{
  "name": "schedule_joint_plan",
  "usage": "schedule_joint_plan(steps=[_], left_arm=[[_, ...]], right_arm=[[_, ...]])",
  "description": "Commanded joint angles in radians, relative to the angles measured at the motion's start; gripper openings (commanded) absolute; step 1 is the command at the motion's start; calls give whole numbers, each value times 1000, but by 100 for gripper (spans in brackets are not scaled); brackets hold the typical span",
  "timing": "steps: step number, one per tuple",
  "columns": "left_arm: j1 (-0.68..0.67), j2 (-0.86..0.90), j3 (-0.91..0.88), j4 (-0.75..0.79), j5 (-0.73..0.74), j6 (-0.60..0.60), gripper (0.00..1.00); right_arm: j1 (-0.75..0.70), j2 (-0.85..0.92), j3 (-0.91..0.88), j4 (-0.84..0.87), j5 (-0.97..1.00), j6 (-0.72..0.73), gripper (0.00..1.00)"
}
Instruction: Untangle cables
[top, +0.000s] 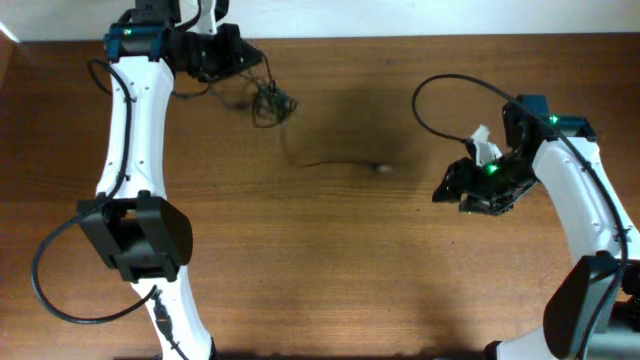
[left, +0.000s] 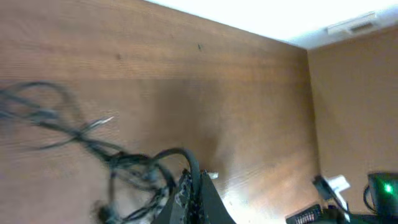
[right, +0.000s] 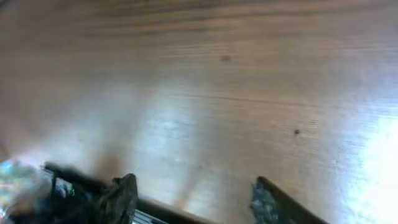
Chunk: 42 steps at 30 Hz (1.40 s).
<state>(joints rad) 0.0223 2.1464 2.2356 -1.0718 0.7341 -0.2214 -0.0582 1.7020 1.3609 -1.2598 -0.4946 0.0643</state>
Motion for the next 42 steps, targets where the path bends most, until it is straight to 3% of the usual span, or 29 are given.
schedule_joint_plan(steps=[1,6,13,18,20,21,22,23,25,28,33,42], left_arm=[[-80,-15,23,-87,89,37,0],[-156,-15,23,-66,275,26,0],[-157,-15,23,-63,462,-64,0],[-157,-15,23,-66,528,-86,0],[-157,-15,23,-67,529,-101,0],[-157,-15,23,-67,531,-101,0],[-157,-15,23,-67,530,-100,0],[-157,-15,23,-66,492,-87,0],[-150,-15,23,-73,331,-7,0],[-142,-15,23,-146,-210,3,0],[-141,-15,23,-168,-508,3,0],[-104,-15,23,-234,-1022,18,0]], right_arm=[[13,-14,145,-6,-139,-87,72],[162,-10,214,217,-182,95,70],[348,-10,214,455,-166,37,65],[433,-10,214,511,-46,18,57],[439,-10,214,529,-31,19,45],[438,-10,214,536,-10,19,32],[437,-10,214,534,43,26,12],[433,-11,214,530,84,56,4],[412,-25,214,523,92,89,4],[343,-103,215,458,150,178,4],[211,-204,215,276,238,285,4],[76,-209,215,4,329,277,4]])
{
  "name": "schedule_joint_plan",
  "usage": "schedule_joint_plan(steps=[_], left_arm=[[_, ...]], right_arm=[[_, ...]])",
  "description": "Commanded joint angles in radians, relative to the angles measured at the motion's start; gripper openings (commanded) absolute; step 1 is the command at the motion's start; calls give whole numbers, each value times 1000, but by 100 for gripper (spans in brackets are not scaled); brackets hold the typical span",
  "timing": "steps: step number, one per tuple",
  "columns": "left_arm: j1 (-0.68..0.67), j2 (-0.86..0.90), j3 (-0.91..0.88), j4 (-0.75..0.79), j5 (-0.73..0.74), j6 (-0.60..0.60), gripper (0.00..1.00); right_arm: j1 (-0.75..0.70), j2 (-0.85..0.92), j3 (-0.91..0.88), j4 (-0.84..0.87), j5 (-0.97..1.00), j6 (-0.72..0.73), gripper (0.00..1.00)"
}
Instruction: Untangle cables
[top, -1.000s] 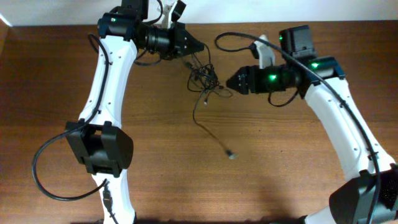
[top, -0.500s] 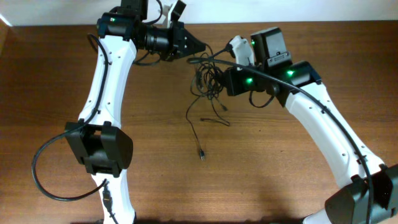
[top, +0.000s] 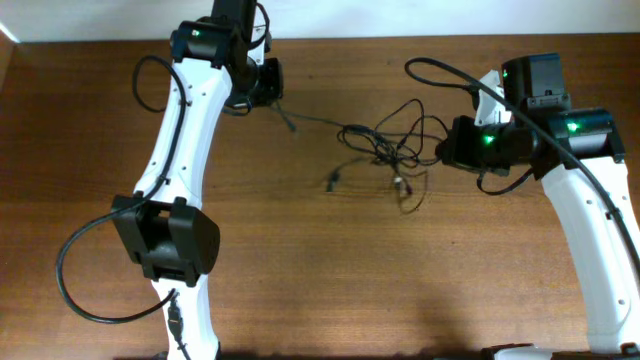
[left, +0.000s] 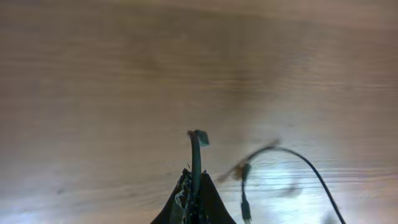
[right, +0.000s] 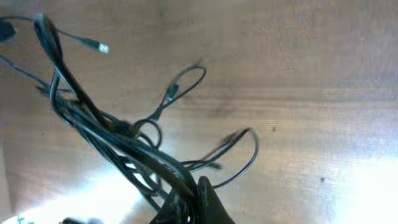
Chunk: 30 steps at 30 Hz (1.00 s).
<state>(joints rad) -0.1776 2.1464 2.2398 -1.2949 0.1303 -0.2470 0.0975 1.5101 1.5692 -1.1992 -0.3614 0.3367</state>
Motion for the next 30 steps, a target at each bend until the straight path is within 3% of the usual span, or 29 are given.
schedule_joint_plan(steps=[1,5,9,13,14,15,17,20,23,24,26,28,30], left_arm=[[104,-15,19,-20,-439,43,0],[156,-15,19,-72,-407,65,0],[146,-14,19,-116,16,281,0],[115,-14,19,-169,91,332,4],[104,-14,19,-177,91,332,19],[94,-14,18,-176,91,332,60],[80,-14,18,-163,91,331,100],[65,-14,18,-122,91,331,99],[59,-14,18,-115,149,400,99],[60,-14,18,-143,286,513,100],[59,-14,18,-222,416,594,98],[60,-14,18,-306,403,588,80],[60,-25,18,-317,370,502,86]], right_arm=[[-80,-16,5,-65,201,5,4],[-63,-15,-21,-61,177,5,4],[24,30,-59,-30,152,5,4],[78,99,-60,-32,152,13,4],[79,116,-60,-32,146,13,11],[79,122,-60,-32,144,13,38],[79,129,-60,-31,145,13,72],[79,129,-60,-19,145,13,89],[79,129,-60,-16,145,12,90],[79,129,-60,-16,145,12,90],[79,129,-60,-16,145,8,90],[79,129,-60,-16,145,8,90],[79,129,-60,-16,146,8,90]])
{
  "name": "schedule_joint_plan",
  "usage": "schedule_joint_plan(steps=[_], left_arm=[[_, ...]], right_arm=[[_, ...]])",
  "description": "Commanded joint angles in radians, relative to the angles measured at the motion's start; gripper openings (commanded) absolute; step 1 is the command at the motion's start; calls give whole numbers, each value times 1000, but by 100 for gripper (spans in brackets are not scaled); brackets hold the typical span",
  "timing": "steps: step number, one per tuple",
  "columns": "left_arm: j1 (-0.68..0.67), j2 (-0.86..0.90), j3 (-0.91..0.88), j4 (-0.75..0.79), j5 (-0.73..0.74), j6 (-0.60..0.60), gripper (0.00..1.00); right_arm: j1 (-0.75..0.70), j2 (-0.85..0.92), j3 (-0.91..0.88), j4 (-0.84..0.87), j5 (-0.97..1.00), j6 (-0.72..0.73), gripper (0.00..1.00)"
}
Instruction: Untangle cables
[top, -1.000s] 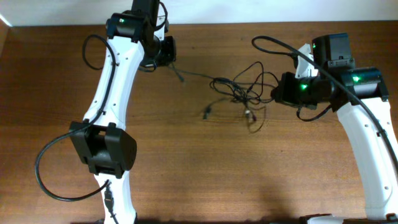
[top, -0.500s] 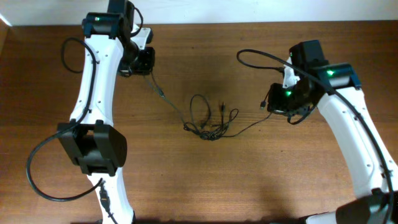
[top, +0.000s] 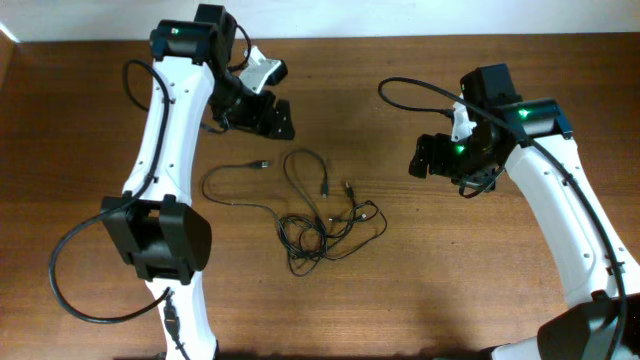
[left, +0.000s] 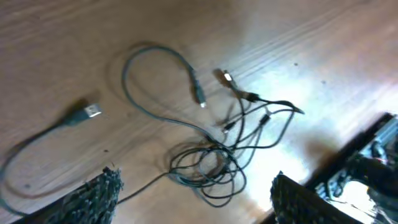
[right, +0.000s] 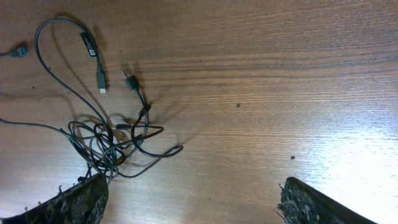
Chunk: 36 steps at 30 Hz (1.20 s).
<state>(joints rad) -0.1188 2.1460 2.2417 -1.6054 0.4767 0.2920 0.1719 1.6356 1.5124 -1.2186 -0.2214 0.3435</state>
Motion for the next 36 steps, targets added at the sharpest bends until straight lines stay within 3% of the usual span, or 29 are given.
schedule_joint_plan(steps=[1,6,10,12,16,17,21,25,27,28,31,33,36], left_arm=[[1,-40,16,14,-6,-78,88],[0,-199,16,63,-234,-306,91],[0,-272,-47,62,-269,-406,93],[0,-325,-175,132,-298,-467,93],[-19,-505,-712,494,-276,-636,96],[-34,-526,-828,587,-254,-670,93],[-89,-525,-999,713,-249,-711,83],[-137,-525,-1076,763,-276,-710,62],[-157,-525,-1116,820,-266,-649,61],[-173,-525,-1122,832,-243,-514,61],[-220,-525,-1124,825,-230,-256,60],[-252,-524,-1130,849,-231,-103,52],[-261,-512,-1131,864,-230,-51,48]], right_arm=[[5,3,-3,3,10,1,90],[5,3,-3,3,16,1,90],[5,3,-3,2,16,1,91],[5,3,-3,4,17,-8,92],[5,4,-3,8,39,-17,93],[5,4,-3,15,40,-17,93],[5,4,-3,35,43,-17,93],[5,4,-3,35,43,-17,93],[5,4,-3,47,43,-17,93],[5,4,-3,56,43,-17,93],[5,4,-3,68,43,-17,93],[5,4,-3,66,43,-17,93],[5,4,-3,64,43,-17,93]])
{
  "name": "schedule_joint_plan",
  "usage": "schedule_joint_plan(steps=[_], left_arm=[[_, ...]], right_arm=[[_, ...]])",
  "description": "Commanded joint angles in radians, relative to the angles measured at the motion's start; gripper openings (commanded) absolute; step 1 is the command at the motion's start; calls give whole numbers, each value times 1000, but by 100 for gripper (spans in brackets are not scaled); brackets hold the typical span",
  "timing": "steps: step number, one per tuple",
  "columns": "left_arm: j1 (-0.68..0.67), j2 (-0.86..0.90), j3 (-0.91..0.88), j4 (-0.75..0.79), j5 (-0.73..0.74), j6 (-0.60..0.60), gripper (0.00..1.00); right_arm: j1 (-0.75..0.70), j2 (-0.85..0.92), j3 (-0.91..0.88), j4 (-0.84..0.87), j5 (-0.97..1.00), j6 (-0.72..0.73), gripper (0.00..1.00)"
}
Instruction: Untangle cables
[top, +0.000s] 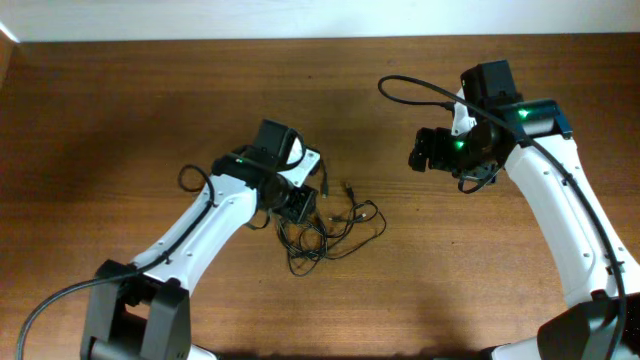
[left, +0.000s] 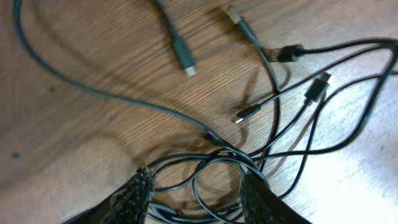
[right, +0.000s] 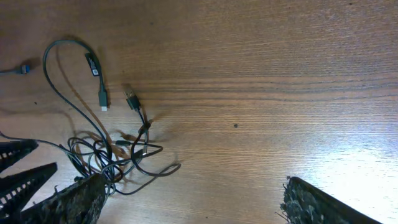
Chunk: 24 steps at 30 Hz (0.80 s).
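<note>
A tangle of thin dark cables (top: 325, 228) lies on the wooden table near the middle, with several plug ends spread out toward the back. My left gripper (top: 302, 208) is down at the tangle's left side and open. In the left wrist view, my left gripper (left: 196, 182) has its two fingers on either side of the knotted loops (left: 214, 167), apart from them. My right gripper (top: 427, 152) hangs wide open off to the right of the tangle. In the right wrist view, the cables (right: 118, 152) show at the lower left, with nothing between the fingers of the right gripper (right: 193, 196).
Loose plug ends (left: 186, 62) and a long grey loop (right: 65, 68) trail out from the knot toward the back left. The table's far edge meets a white wall (top: 320, 15).
My left gripper was open high at the back left. It is now low over the tangle with its fingers closer together around the knot. The right gripper has barely moved.
First my left gripper held the bundle at the back left and my right gripper was open at the right. Then both were shut on the cables, stretched between them. Then both were open and the cables lay loose on the table. Now the left straddles the knot.
</note>
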<state>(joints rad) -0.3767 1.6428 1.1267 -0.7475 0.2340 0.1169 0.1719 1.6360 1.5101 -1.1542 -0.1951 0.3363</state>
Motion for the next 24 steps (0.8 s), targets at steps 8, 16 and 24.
schedule_joint_plan(steps=[8,16,24], left_arm=[[-3,99,-16,-39,3,195,52],[-2,211,-16,-19,-93,319,47],[-2,247,6,43,-93,231,0]], right_arm=[[5,3,-1,0,16,-10,93],[5,3,-1,3,16,-10,93],[5,3,-1,8,16,-10,93]])
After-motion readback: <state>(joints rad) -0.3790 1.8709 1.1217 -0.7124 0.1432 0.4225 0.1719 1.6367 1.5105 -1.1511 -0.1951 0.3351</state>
